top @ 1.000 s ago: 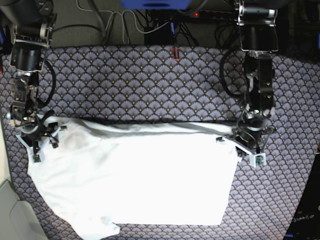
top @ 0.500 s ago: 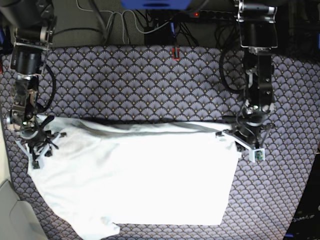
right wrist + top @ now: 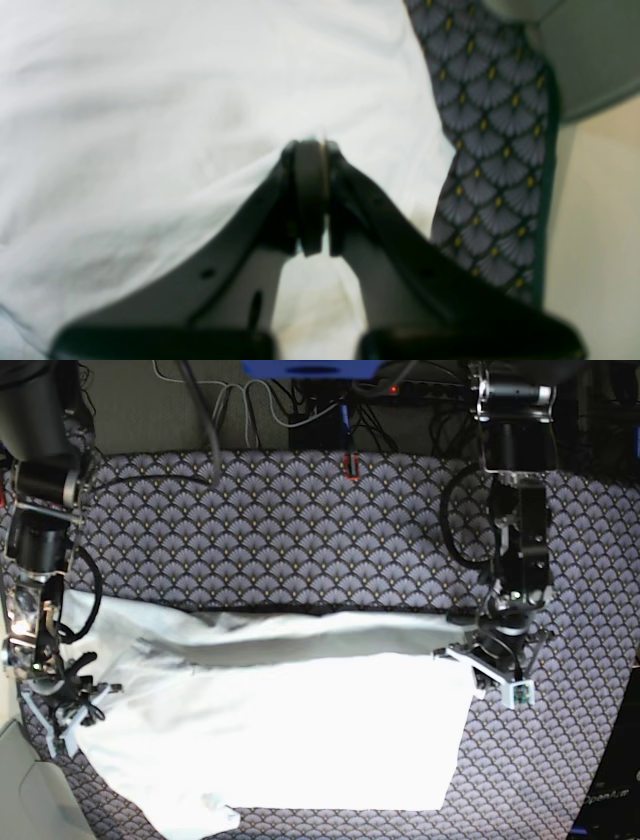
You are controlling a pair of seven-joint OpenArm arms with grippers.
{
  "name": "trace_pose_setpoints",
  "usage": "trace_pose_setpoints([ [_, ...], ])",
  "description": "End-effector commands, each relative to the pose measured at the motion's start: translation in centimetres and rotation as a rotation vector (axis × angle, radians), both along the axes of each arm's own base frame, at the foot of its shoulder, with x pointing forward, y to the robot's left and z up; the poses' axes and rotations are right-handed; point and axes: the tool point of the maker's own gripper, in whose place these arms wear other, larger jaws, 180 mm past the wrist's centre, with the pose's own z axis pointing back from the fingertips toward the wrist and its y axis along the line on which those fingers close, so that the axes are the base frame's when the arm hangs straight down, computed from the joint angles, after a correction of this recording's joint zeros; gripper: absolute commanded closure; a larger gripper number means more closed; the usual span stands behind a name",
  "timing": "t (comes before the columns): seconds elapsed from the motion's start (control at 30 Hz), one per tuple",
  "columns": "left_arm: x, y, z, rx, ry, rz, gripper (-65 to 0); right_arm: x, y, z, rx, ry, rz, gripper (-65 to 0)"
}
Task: Fold the T-shirt properly
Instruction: 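Pull the grasped edge toward the hem with both grippers, folding it over, then lower the folded edge onto the shirt and open both grippers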
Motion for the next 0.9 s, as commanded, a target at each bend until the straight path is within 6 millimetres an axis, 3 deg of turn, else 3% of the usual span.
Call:
trace_pose_setpoints([
  [0.0, 1.3, 0.2, 2.5, 0.007, -0.075, 0.003, -0.5, 1.9, -0.1, 3.7, -0.012, -0.098, 0.009, -0.9],
  [0.1, 1.8, 0.2, 3.2, 0.007, -0.092, 0.003, -0.5, 3.2, 0.8, 5.5, -0.031, -0.126, 0.038, -0.9],
  [0.3, 2.1, 0.2, 3.6, 0.007, -0.099, 0.003, -0.5, 4.3, 1.7, 7.0, -0.048, -0.149, 0.065, -0.9],
  [0.4, 2.6, 0.2, 4.3, 0.007, -0.116, 0.002, -0.5, 4.3, 2.1, 6.8, -0.050, -0.146, 0.075, -0.9],
  [0.73, 3.4, 0.5, 2.8, -0.003, -0.070, 0.011, -0.5, 4.2, 2.2, 6.4, -0.045, -0.152, 0.078, -0.9],
  [0.87, 4.0, 0.5, 3.7, -0.003, -0.088, 0.010, -0.5, 4.3, 1.9, 4.8, -0.014, -0.125, 0.067, -0.9],
])
